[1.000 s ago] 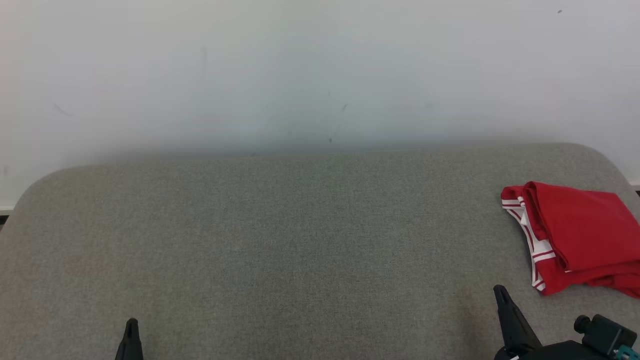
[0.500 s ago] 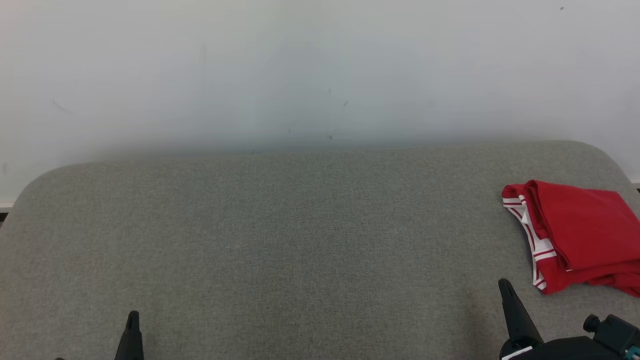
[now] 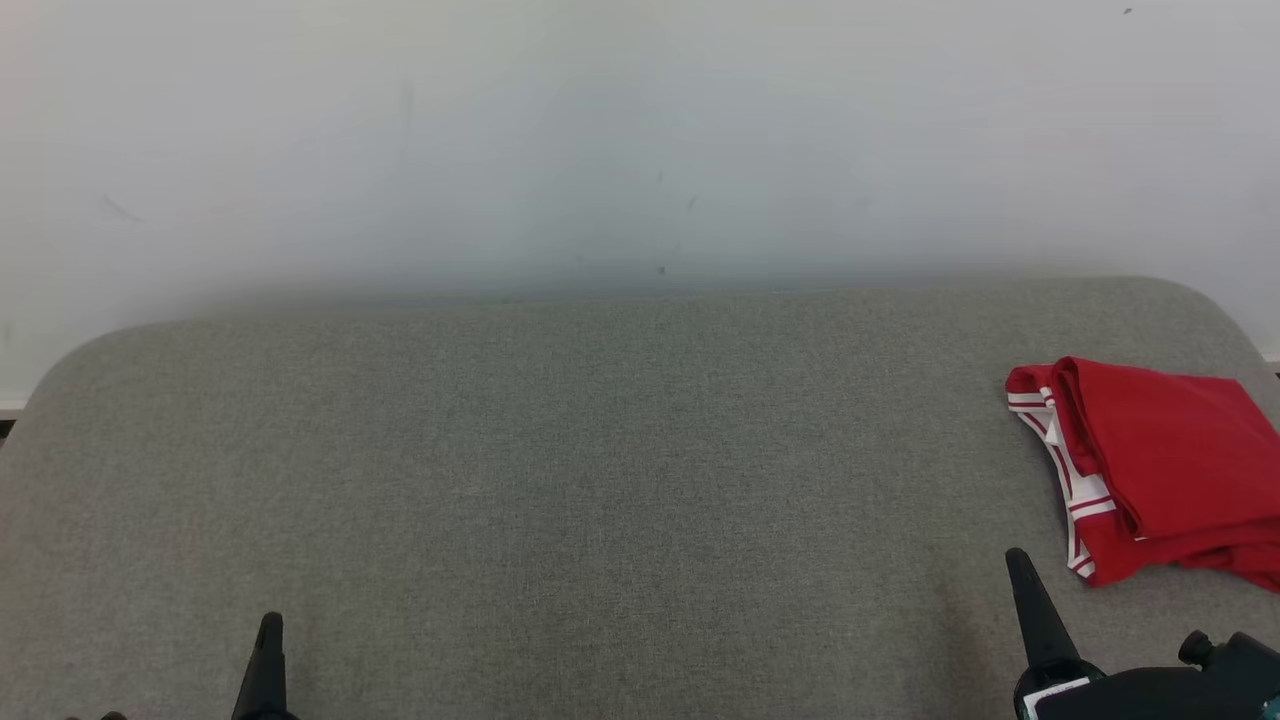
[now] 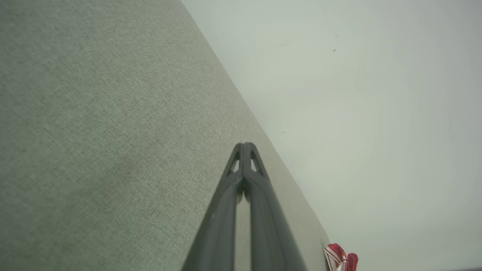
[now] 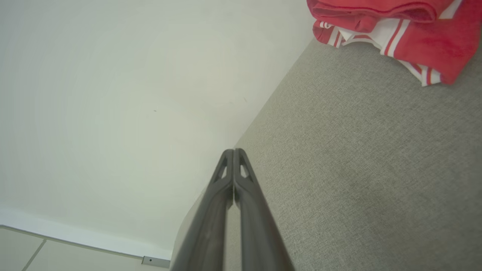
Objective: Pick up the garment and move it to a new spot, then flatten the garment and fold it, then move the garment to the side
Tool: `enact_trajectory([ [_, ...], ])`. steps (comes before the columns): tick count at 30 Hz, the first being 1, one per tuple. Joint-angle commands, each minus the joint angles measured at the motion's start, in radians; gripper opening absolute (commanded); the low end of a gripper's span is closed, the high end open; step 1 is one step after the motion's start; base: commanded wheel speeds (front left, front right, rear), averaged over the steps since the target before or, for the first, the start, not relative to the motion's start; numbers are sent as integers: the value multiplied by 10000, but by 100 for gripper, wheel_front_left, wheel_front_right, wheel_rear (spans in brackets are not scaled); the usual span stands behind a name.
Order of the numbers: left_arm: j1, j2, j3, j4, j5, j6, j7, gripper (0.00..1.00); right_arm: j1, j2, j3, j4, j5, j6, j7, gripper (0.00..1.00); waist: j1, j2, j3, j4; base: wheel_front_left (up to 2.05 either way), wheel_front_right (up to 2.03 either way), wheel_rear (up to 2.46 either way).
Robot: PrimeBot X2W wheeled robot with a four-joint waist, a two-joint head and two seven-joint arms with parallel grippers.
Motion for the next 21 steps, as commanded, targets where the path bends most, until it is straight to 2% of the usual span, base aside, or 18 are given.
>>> enact_trajectory([
  [1,-275,-14,81,-47,-288,-92,67,0,-239,-75,-33,-55,297,-10,-47,0,-1,-1,7,1,0,0,0],
  [21,-587,-196,386,158,-1933,-320,651,0,-437,-131,-76,199,2333,-13,-116,0,-1,-1,107,11,0,0,0],
])
